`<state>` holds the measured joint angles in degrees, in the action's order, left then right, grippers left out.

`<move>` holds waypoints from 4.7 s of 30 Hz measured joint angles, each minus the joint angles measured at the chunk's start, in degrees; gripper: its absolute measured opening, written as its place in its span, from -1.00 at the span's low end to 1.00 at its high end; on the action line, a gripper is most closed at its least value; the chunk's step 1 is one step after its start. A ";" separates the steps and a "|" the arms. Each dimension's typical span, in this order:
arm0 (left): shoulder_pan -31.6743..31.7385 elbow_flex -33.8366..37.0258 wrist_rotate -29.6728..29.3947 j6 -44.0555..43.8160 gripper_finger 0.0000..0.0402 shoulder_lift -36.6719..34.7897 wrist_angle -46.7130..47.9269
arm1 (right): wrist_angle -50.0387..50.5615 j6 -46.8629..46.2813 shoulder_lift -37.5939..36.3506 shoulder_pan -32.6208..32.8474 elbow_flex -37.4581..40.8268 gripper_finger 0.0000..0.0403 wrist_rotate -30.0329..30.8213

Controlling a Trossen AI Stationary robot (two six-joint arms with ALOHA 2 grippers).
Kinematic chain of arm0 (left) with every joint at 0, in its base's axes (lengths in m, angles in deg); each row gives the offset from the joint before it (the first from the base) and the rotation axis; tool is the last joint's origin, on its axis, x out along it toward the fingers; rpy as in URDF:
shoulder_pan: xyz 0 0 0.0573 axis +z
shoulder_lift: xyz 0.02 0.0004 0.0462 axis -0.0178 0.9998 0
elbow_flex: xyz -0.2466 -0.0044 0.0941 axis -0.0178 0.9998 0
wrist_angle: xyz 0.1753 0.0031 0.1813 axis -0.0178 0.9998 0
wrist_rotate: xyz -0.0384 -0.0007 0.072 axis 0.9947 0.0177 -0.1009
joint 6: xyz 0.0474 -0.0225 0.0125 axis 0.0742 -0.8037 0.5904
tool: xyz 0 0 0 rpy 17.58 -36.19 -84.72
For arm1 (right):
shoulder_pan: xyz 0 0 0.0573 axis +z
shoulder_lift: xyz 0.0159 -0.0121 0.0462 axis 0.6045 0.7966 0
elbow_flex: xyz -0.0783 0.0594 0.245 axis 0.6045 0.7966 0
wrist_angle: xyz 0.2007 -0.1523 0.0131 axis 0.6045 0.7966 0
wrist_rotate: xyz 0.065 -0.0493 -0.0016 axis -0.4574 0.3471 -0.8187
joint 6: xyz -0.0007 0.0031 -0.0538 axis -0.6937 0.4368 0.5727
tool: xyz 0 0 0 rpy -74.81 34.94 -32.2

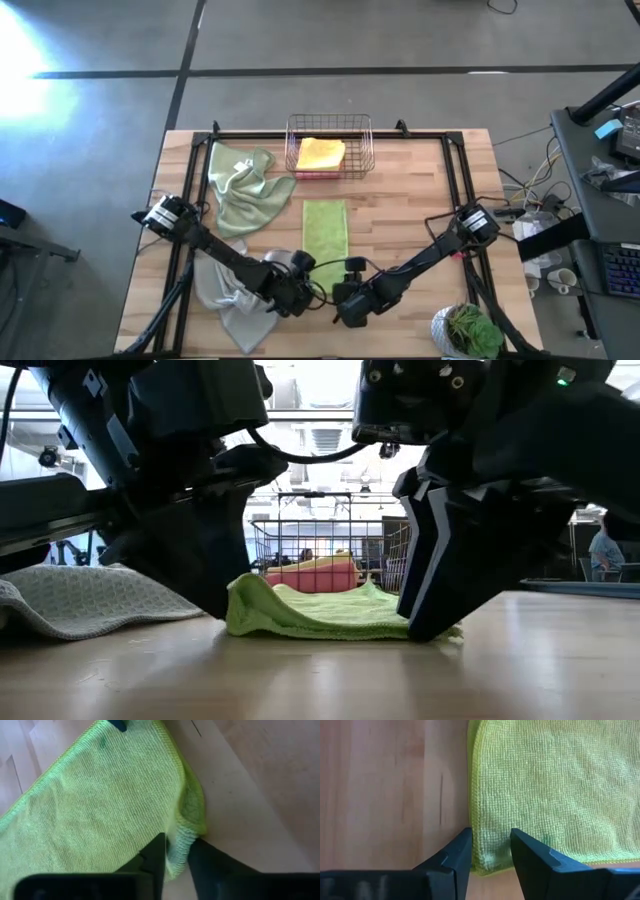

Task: Fold microfiber towels
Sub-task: Fold the green microfiber cloth, then stack the folded green microfiber cloth on top of the yellow microfiber cloth in the wire basket

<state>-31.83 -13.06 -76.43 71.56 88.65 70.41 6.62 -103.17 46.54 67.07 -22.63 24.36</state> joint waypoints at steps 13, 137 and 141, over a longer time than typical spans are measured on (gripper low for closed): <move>0.00 0.07 0.66 -7.74 -0.99 -1.64 -0.63 | 0.13 -2.33 0.40 -1.69 0.46 -0.32 -4.70; 13.53 -0.13 8.17 -11.95 -0.15 -15.06 9.46 | 48.50 -37.71 -5.64 -12.32 -16.31 -0.37 1.97; 12.12 -0.13 8.24 -11.53 -0.15 -15.06 9.09 | 49.38 -34.91 -10.30 -8.97 -16.31 -0.37 3.02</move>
<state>-19.71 -13.19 -68.19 60.03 73.59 79.51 56.00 -138.07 36.24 58.10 -38.93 27.39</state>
